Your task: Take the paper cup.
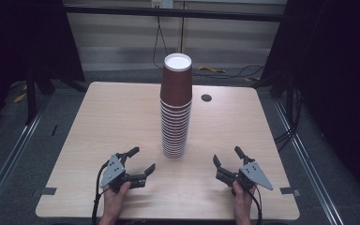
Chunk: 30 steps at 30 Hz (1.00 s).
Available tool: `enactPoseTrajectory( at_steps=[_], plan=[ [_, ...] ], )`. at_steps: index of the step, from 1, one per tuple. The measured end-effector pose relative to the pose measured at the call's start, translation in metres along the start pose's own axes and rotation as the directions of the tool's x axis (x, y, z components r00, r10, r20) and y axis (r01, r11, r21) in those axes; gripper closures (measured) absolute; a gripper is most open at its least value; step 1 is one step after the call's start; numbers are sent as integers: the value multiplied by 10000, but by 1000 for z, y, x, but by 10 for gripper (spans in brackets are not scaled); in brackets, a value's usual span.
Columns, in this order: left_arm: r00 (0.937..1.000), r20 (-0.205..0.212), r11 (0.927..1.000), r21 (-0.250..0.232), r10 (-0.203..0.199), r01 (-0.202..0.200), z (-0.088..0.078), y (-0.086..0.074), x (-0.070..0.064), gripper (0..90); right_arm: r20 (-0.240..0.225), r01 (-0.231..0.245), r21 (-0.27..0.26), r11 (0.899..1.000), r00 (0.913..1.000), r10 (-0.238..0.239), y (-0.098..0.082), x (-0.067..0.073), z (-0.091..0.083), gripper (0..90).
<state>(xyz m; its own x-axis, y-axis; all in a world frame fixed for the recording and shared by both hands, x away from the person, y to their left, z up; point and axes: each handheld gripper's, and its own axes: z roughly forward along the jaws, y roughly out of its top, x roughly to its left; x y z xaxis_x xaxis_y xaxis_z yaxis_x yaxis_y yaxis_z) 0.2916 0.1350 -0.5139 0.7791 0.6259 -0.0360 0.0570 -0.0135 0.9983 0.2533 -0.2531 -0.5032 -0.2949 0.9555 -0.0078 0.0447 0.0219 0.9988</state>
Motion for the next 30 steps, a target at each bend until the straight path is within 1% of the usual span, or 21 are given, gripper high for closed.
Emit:
enactPoseTrajectory(
  at_steps=[2,4,6,7,9,10,12,13,14,16,17,19,20,21,22,24,26,28,30],
  plan=[
    [10000,55,10000,19,-4,4,0,0,1,155,216,-14,8,10000,9998,14,0,1,1,133],
    [10000,59,10000,13,-28,28,0,0,1,155,0,94,98,9999,10000,-94,0,1,1,128],
    [10000,71,10000,11,-25,25,0,0,1,155,27,201,214,9996,9998,-202,1,2,3,130],
    [10000,79,10000,6,-30,30,0,0,1,155,95,133,272,9995,9999,-135,1,3,3,130],
    [10000,73,10000,-29,-19,20,0,0,1,155,-14,31,350,9994,10000,-31,1,1,4,131],
    [10000,39,10000,-43,26,-25,0,0,1,155,67,-5,425,9991,10000,2,2,1,4,132],
    [10000,86,10000,6,1,-1,0,0,1,155,0,-50,568,9984,10000,50,2,1,4,131],
    [9999,99,10000,-10,-35,35,0,0,0,155,-86,38,602,9982,10000,-33,2,2,5,130],
    [10000,28,10000,-15,-5,5,0,0,0,154,-217,150,641,9978,9997,-137,2,3,5,128],
    [10000,3,10000,-7,33,-33,0,0,0,154,-247,177,697,9974,9996,-160,3,4,6,131],
    [9999,-12,9999,-3,146,-146,0,0,0,154,-255,122,755,9971,9996,-103,3,3,7,133],
    [9996,20,9996,-11,272,-272,0,0,0,155,-229,-14,1083,9941,9997,39,4,3,9,133],
    [9998,35,9998,-19,184,-184,0,0,1,155,-238,-41,1246,9922,9997,71,4,3,10,132],
    [10000,59,10000,-51,57,-56,0,0,1,155,-288,-64,1289,9916,9995,102,4,3,11,133],
    [10000,49,10000,-52,1,-1,0,0,1,155,-440,-148,1386,9902,9988,211,5,4,11,135],
    [9999,63,9999,-79,102,-102,0,0,1,155,-554,-191,1620,9866,9981,284,6,4,13,132],
    [9997,62,9997,21,252,-252,0,0,1,155,-801,-171,1560,9876,9963,299,9,4,13,133],
    [9999,56,9999,-70,134,-134,0,0,1,155,-1037,-198,1647,9861,9939,373,14,4,12,137],
    [9999,70,9999,-81,102,-102,0,0,1,155,-1080,-164,1652,9861,9936,346,16,4,11,138]
  ],
)
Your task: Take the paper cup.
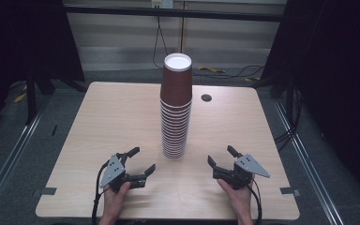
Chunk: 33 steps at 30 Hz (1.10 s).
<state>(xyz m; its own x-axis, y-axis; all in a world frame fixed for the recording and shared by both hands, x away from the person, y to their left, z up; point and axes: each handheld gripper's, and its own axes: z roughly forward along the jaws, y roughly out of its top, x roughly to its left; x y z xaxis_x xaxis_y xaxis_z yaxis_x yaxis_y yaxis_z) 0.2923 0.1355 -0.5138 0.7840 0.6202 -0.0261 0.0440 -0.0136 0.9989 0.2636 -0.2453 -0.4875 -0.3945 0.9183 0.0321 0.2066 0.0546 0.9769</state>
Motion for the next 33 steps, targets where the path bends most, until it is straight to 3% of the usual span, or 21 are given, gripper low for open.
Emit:
enactPoseTrajectory(
  at_steps=[4,6,7,9,12,15,16,18,19,21,27,29,33],
  plan=[
    [10000,1,10000,-6,13,-13,0,0,0,155,-967,-192,95,9998,9951,200,10,2,-2,164],
    [10000,14,10000,-6,21,-21,0,0,0,155,-1114,-231,17,9997,9935,231,11,2,-2,170],
    [10000,26,10000,17,45,-45,0,0,0,155,-1515,-316,58,9995,9879,322,15,4,0,180],
    [10000,34,10000,25,80,-81,0,0,0,155,-1820,-519,100,9986,9819,529,20,5,0,188],
    [9998,33,9999,17,171,-171,-1,0,1,154,-1964,-352,-143,9993,9800,317,28,8,-1,197],
    [9998,48,9998,33,201,-202,-1,0,1,155,-2145,-349,39,9994,9761,349,37,8,1,191],
    [10000,-1,10000,-10,-31,31,-1,0,0,155,-2170,-372,82,9993,9754,381,40,8,1,193],
    [9999,-1,9999,-37,-114,114,-1,0,0,155,-2338,-391,160,9991,9714,417,44,9,2,176],
    [9999,38,9999,6,106,-106,-1,0,2,154,-2432,-307,139,9994,9694,332,46,10,3,177],
    [9999,31,10000,-2,97,-97,-1,0,2,155,-2434,-330,277,9991,9691,388,50,11,4,193],
    [10000,52,9999,-118,-60,60,-1,-1,0,155,-2946,-443,501,9978,9539,572,63,13,10,194],
    [10000,-24,9997,-240,-65,64,-3,-1,0,156,-3057,-253,498,9984,9513,394,69,13,11,255],
    [9998,-161,9991,-404,-140,133,-3,-2,0,157,-3497,-161,308,9994,9365,258,80,15,11,267]
  ],
)
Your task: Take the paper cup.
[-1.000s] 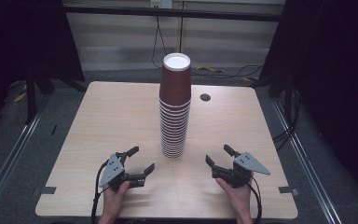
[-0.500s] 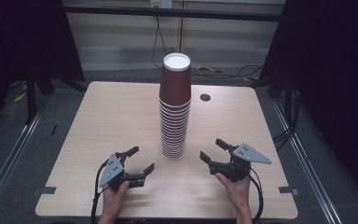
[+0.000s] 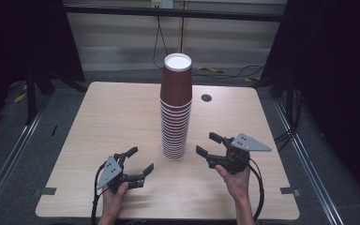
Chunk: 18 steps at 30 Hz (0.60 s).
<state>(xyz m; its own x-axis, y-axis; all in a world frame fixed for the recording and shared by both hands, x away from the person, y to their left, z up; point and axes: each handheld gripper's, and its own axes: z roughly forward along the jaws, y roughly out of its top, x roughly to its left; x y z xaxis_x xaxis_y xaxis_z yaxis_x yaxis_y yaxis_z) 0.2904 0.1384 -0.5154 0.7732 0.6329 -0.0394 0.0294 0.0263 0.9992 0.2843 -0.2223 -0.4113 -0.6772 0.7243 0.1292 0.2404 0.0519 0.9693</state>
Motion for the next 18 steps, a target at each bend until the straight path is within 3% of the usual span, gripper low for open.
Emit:
enactPoseTrajectory(
  at_steps=[1,4,10,18],
  plan=[
    [9998,23,9997,100,213,-213,0,0,1,158,17,96,-30,9999,10000,-96,3,1,1,266],
    [10000,13,10000,-5,7,-7,0,0,0,158,-100,92,-154,9998,9999,-94,11,1,3,264],
    [10000,56,10000,-30,44,-44,-1,0,0,157,-149,367,-75,9993,9992,-368,28,3,9,265],
    [9999,69,10000,-33,82,-82,-1,0,0,157,-133,288,-264,9992,9995,-292,51,-3,12,252]
  ],
)
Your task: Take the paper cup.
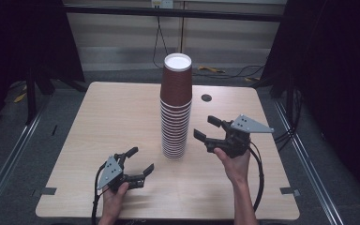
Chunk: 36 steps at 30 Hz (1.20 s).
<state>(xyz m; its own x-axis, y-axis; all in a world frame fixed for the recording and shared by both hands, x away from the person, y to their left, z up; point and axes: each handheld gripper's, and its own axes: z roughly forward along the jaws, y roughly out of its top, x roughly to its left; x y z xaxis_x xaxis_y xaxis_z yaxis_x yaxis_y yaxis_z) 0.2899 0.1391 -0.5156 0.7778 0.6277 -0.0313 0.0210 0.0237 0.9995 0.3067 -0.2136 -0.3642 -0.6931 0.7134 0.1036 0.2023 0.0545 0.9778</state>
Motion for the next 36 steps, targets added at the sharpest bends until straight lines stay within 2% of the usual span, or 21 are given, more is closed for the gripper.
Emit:
enactPoseTrajectory(
  at_steps=[8,16,24,30,36],
  plan=[
    [10000,66,10000,6,32,-32,0,0,0,156,-335,164,31,9999,9993,-163,17,-1,7,250],
    [9999,136,10000,-12,35,-34,0,0,0,156,-795,195,-46,9998,9966,-198,35,-1,14,208],
    [9999,152,10000,-16,33,-33,0,0,0,156,-945,656,81,9978,9934,-645,67,0,17,183],
    [9999,155,10000,-12,37,-37,0,0,0,156,-914,1033,125,9946,9906,-1017,90,10,21,165],
    [9998,186,10000,-38,29,-29,0,0,0,156,-1251,1157,643,9912,9864,-1070,115,7,32,162]
  ],
)
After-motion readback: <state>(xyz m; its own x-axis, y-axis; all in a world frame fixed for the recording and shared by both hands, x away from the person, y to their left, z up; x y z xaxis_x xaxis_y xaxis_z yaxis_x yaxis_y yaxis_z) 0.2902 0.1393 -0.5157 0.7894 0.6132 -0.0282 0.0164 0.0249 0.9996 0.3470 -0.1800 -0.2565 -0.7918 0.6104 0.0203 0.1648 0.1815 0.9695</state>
